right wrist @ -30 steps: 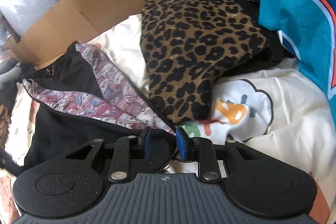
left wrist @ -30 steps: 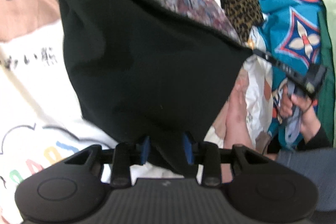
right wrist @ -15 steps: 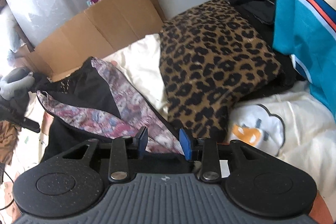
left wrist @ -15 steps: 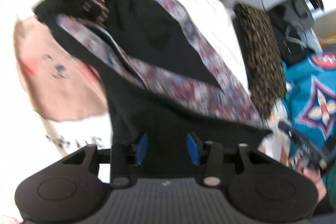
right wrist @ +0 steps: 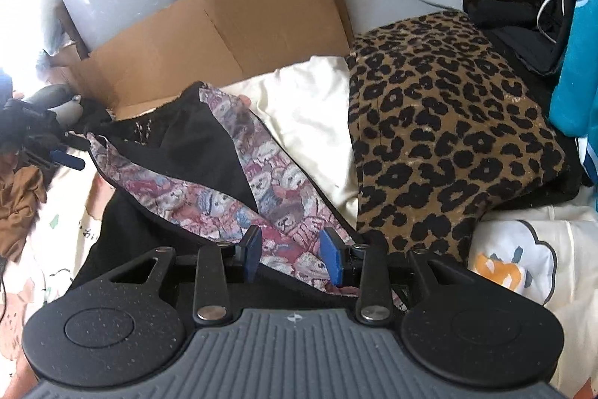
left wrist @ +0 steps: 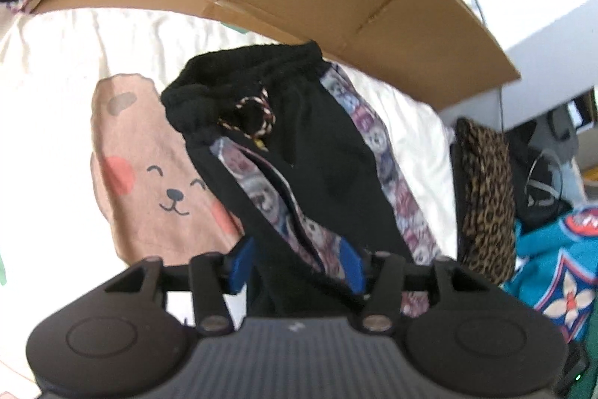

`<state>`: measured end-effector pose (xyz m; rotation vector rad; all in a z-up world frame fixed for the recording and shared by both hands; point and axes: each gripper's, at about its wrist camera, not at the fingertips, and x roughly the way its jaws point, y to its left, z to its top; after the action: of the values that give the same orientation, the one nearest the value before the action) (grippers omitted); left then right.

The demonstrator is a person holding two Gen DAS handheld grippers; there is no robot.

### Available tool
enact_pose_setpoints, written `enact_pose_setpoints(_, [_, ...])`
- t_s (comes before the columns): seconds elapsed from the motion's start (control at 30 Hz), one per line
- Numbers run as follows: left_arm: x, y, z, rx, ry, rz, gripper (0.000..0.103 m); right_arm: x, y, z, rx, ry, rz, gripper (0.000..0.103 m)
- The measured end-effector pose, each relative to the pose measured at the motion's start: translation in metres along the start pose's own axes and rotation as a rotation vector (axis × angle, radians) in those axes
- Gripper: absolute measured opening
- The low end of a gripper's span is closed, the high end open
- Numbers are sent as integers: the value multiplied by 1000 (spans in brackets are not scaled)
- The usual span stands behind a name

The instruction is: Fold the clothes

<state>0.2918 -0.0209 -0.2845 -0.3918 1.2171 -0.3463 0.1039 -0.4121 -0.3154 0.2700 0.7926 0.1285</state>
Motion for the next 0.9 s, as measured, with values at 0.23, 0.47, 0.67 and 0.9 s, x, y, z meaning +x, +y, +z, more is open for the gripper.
enact_pose_setpoints(0.23, [21, 17, 4, -40, -27, -17, 67, 3, -1, -9, -12, 33, -7, 46])
enact_pose_setpoints(0.47, [26, 18, 24, -11, -64, -28, 25, 2, -4, -15, -21, 50, -16, 46])
enact_pose_setpoints(0.67, [24, 5, 46, 6, -78, -24, 17, 1, -9, -18, -15, 58, -26, 46])
enact_pose_setpoints(0.9, [33, -20, 64, 49, -81, -4, 13, -1, -9, -21, -51, 64, -39, 47])
